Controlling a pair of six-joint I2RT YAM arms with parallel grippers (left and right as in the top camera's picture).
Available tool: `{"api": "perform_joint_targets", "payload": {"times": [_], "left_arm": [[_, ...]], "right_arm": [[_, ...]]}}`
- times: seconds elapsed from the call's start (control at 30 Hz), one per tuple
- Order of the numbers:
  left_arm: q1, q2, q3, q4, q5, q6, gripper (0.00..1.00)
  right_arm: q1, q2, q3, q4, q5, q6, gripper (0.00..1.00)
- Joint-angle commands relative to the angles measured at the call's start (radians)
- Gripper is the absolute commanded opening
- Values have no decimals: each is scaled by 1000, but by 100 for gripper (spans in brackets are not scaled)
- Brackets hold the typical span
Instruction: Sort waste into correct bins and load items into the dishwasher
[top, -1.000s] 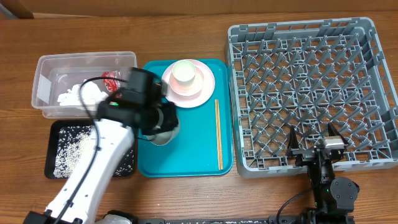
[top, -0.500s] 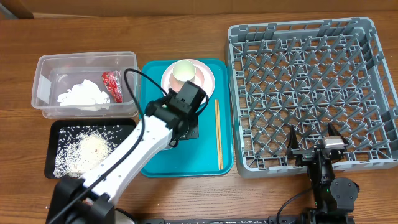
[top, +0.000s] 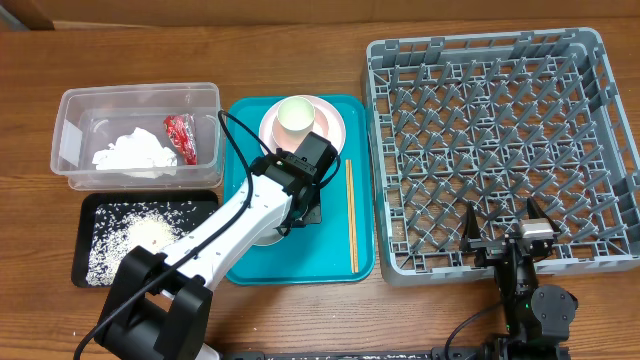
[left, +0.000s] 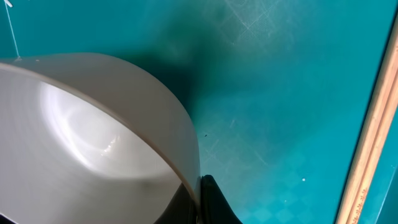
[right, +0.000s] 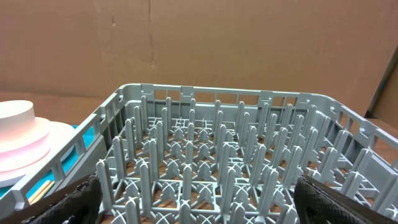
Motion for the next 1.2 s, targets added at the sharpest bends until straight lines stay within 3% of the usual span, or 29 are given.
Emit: {"api": "perform_joint_targets", "payload": {"times": [0.0,0.77,1.0,1.17], "left_arm": [[-2,7,21,5,-9,-13,4],[-2,7,21,-9,13,-11,4],[-2,7,21,-20,18,-1,4],[-2,7,21,-19,17,-1,4]], "right_arm": [[0,-10,-11,5,-6,-3,100],[0,-10,-10,11,-5,-55,100],[0,-10,-10,35,-204,88,100],[0,-6,-4,20,-234,153,100]]}}
